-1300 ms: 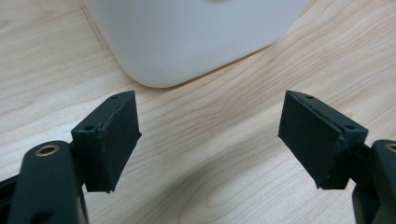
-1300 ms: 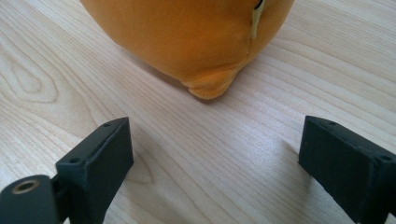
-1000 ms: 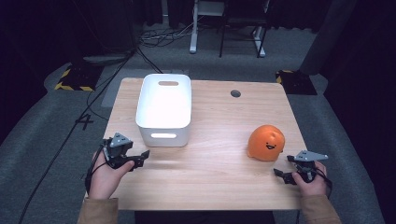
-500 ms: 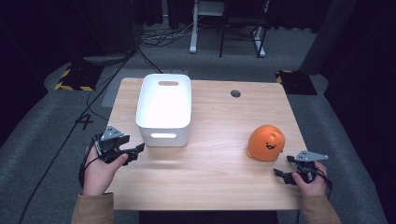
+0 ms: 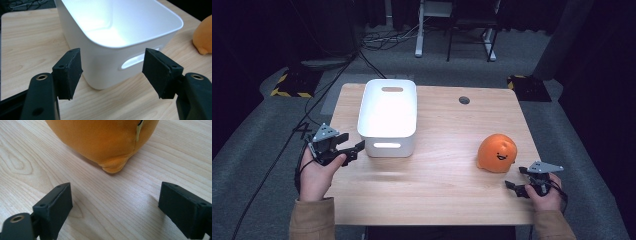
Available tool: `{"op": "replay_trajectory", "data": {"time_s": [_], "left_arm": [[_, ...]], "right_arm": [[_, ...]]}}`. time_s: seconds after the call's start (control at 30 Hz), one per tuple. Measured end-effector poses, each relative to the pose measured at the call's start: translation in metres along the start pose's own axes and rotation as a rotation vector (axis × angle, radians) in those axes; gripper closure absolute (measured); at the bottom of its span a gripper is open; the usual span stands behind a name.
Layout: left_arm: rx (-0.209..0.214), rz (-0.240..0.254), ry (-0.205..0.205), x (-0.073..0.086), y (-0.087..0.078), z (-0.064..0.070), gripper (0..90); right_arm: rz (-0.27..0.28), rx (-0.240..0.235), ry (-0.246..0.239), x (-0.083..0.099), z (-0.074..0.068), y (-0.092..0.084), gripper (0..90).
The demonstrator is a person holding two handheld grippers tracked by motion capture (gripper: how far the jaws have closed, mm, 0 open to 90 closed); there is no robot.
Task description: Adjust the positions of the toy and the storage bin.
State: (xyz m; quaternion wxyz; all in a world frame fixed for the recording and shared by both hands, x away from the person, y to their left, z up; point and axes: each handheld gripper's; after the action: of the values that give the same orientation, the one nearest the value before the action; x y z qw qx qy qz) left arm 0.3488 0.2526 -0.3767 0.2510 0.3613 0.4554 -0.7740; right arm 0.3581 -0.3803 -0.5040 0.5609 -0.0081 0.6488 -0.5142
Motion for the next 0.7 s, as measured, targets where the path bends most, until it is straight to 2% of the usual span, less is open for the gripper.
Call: {"op": "replay_trajectory", "data": {"time_s": [0.17,0.23,0.3,0.37,0.47,0.7], "left_arm": [[0.015,0.045,-0.012,-0.006,0.003,-0.001,32.8],[0.021,0.045,-0.015,-0.008,0.004,0.0,33.0],[0.03,0.072,-0.02,-0.011,0.008,-0.001,33.2],[0.03,0.081,-0.022,-0.012,0.01,-0.002,33.8],[0.01,0.107,-0.022,-0.014,0.021,-0.007,36.0],[0.0,0.11,-0.031,-0.016,0.039,-0.016,41.9]], "right_arm": [[0.0,0.0,0.0,0.0,0.0,0.0,12.1],[0.0,0.0,0.0,0.0,0.0,0.0,12.1],[0.0,0.0,0.0,0.0,0.0,0.0,12.1],[0.0,0.0,0.0,0.0,0.0,0.0,12.1],[0.0,0.0,0.0,0.0,0.0,0.0,12.1],[0.0,0.0,0.0,0.0,0.0,0.0,12.1]]}}
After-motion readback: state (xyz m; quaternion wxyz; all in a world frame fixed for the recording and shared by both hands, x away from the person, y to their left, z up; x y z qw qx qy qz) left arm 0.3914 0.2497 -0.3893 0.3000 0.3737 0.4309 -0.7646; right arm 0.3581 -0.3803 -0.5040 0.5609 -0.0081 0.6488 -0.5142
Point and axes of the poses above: each handheld gripper's, and its own axes: y roughly forward along the jaws, x roughly out of its underside, z roughly to its right, and after that the axes turned 12 degrees about -y, right-handed
